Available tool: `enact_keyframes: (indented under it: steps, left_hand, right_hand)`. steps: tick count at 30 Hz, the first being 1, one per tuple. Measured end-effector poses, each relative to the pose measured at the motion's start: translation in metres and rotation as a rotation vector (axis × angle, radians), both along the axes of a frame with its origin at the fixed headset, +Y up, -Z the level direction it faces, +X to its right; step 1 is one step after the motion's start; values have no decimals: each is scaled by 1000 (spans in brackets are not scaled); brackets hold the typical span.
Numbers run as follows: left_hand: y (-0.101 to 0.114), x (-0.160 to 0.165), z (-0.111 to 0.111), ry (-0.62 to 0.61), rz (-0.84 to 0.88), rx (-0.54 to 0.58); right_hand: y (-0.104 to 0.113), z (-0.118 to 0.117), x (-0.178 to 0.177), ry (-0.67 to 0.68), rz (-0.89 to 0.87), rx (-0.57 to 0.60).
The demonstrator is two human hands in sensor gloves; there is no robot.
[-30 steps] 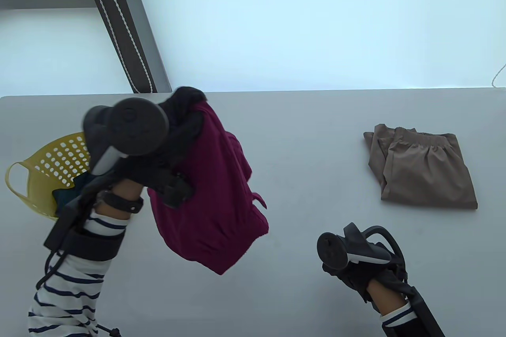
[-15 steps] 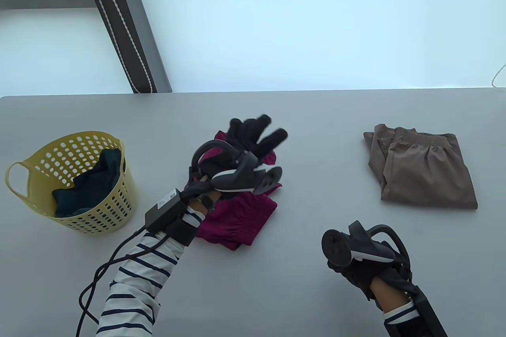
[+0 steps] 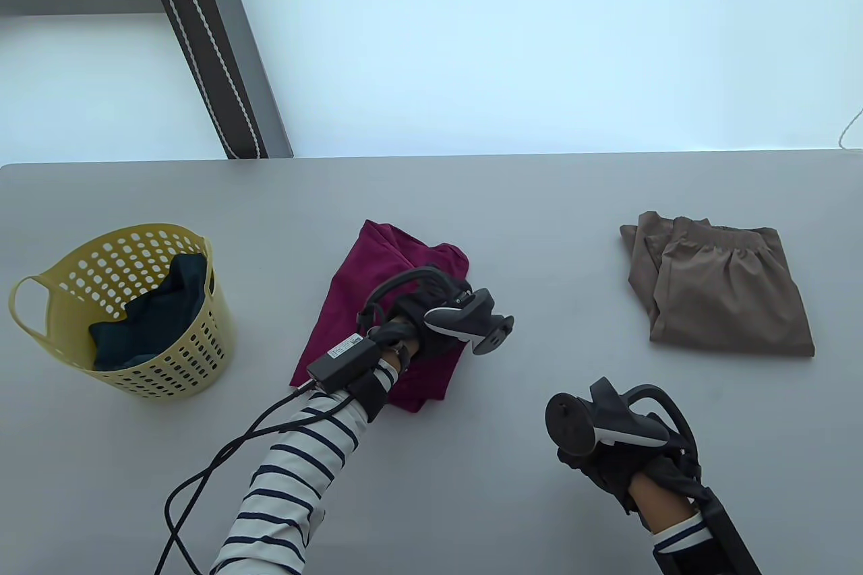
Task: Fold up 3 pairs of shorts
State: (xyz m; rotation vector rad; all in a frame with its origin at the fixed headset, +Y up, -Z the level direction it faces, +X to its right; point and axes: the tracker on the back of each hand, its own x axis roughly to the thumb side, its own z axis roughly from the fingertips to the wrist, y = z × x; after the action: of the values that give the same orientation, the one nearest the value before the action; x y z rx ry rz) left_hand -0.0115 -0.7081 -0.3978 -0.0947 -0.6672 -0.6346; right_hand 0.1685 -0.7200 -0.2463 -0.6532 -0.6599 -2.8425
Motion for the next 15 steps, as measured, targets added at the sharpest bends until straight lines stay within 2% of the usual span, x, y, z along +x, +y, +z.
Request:
enact_keyframes:
  steps: [2, 5, 8, 10, 12, 14, 15]
  left_hand:
    - [33, -15, -7, 55, 130, 199]
    - [85, -45, -9, 135, 356, 386]
    - [127, -81, 7, 156, 595, 556]
    - [134, -97, 23, 122, 670, 615]
    - [128, -108, 42, 61, 688, 609]
    - [108, -116, 65, -14, 654, 539]
    - [90, -118, 80, -62, 611, 474]
  right_hand:
    - [0, 0, 0, -2, 0, 2]
    - [0, 0, 1, -6, 1, 0]
    - [0, 0, 1, -6, 0, -5]
    - [0, 0, 0, -5, -1, -9]
    - [0, 0, 0, -5, -1, -13]
    - [0, 0, 0, -4, 0, -18]
    - [-1, 0, 0, -4, 2, -23]
